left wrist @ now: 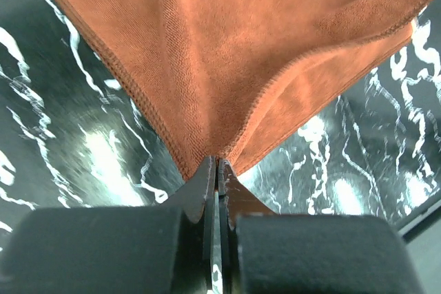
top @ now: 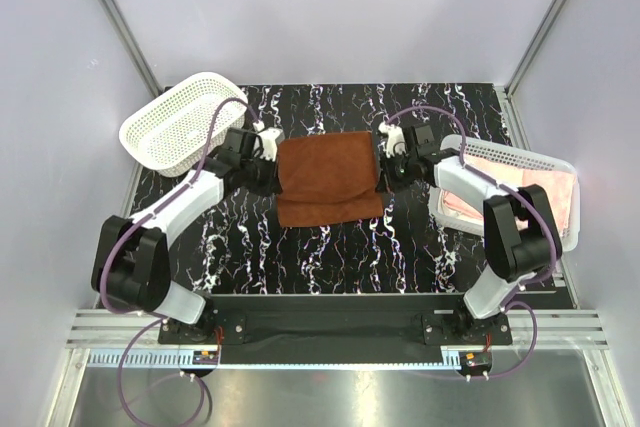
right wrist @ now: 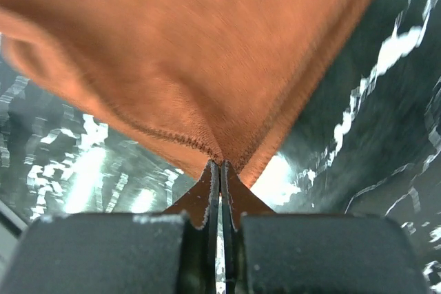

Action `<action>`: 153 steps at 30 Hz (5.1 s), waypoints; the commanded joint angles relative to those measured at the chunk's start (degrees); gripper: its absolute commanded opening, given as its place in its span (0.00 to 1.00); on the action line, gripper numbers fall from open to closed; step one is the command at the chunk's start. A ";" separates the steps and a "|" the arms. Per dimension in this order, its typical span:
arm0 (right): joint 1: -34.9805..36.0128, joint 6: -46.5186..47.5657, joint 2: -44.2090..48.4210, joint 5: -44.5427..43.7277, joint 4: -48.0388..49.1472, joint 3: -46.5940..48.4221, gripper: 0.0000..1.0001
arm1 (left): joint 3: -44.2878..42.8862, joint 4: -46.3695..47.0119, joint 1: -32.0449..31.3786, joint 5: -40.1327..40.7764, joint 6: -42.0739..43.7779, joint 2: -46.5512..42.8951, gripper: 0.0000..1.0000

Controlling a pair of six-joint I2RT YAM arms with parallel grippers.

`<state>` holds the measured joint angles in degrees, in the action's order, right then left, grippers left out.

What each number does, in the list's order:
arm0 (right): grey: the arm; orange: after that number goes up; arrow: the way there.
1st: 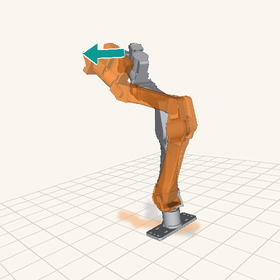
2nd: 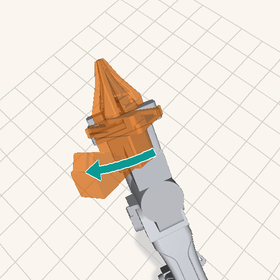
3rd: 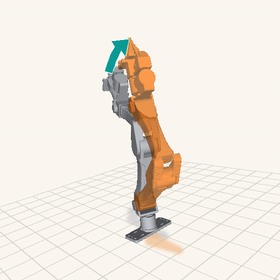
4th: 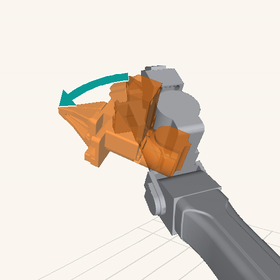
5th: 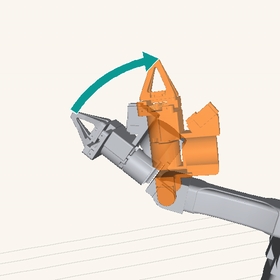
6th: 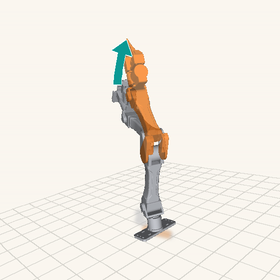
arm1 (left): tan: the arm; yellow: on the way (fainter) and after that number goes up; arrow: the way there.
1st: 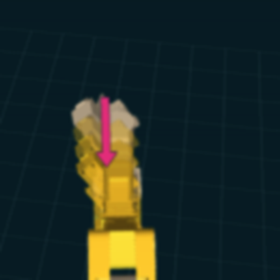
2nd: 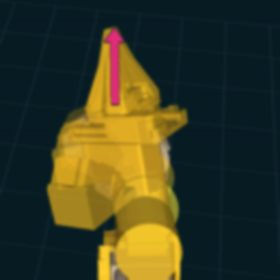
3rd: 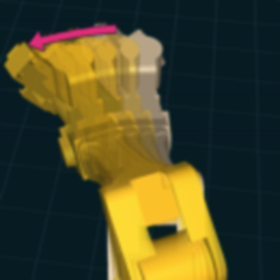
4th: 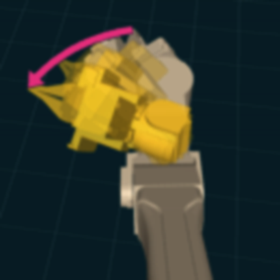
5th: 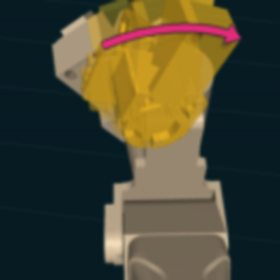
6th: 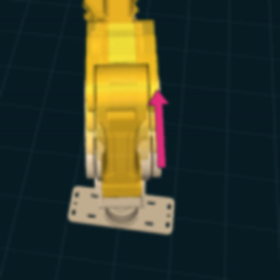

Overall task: Fold and stack the towels
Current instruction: Fold the towel

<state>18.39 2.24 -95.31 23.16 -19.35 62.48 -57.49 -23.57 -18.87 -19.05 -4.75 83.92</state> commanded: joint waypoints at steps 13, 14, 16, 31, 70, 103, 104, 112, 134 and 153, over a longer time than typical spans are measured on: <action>-0.20 -1.89 2.40 -8.56 -4.80 1.59 0.00 | -0.87 -3.94 -1.87 5.07 -4.90 1.16 0.06; -0.20 -1.89 3.71 -8.74 -5.16 1.59 0.00 | -0.43 -3.85 -2.13 5.33 -5.52 0.81 0.06; -0.20 -1.89 4.86 -8.31 -5.34 -0.07 0.02 | 1.06 -2.97 -2.92 5.69 -7.10 -0.07 0.07; 0.06 -10.15 4.52 -7.00 -13.44 2.21 0.38 | 3.37 -7.72 -4.59 4.18 -9.92 -2.89 0.45; 4.90 -25.71 10.74 -12.26 -12.46 -14.76 0.33 | 13.11 -6.14 -3.45 1.13 -19.59 -5.15 0.39; -7.84 15.94 -34.67 2.59 -28.19 47.02 0.54 | -48.33 -15.28 7.27 -5.56 11.08 44.49 0.54; -8.02 16.39 -35.29 3.20 -28.46 47.64 0.55 | -48.33 -14.58 7.18 -5.74 11.69 44.84 0.54; -8.55 21.66 -41.35 8.04 -32.32 54.23 0.57 | -53.16 -19.23 7.27 -8.20 15.30 49.14 0.52; -11.27 25.88 -44.61 13.75 -34.70 56.00 0.22 | -58.69 -22.48 7.62 -11.09 17.50 52.48 0.12; -11.45 27.82 -48.74 18.77 -37.42 62.58 0.49 | -62.65 -24.42 7.62 -11.98 16.62 54.95 0.00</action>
<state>6.96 28.71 -142.47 40.27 -55.31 122.28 -117.62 -48.07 -11.60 -29.41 11.75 138.52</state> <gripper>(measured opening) 0.501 0.037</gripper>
